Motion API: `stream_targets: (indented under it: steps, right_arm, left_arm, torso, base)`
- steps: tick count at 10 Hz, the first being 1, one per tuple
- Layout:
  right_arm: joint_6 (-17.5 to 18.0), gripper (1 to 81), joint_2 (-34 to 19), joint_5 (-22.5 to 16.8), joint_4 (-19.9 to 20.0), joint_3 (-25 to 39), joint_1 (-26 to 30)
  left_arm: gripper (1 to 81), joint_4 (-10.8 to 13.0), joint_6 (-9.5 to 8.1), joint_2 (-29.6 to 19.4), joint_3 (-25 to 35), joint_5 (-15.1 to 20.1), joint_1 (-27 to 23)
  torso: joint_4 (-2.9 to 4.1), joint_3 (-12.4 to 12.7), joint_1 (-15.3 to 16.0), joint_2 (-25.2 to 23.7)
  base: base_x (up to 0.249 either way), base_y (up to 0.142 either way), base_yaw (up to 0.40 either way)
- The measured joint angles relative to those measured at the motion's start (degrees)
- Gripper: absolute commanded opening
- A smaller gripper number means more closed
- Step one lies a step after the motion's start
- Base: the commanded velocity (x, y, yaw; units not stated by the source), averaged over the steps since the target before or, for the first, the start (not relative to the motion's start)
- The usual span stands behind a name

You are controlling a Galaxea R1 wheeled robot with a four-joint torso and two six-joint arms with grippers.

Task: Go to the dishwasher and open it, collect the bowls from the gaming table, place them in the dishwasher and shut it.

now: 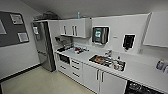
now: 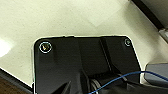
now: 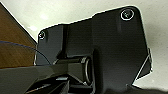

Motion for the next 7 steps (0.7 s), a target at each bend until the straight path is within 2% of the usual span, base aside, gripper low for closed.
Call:
stream_targets:
  steps: [7]
  right_arm:
    - [0.0,81.1,0.11,-0.22,-0.05,1.27,0.76]
  left_arm:
    - [81.1,0.06,0.01,1.49,-2.86,0.09,0.22]
  torso:
    - [0.0,0.0,-0.02,0.0]
  base:
    - [0.0,0.0,0.194]
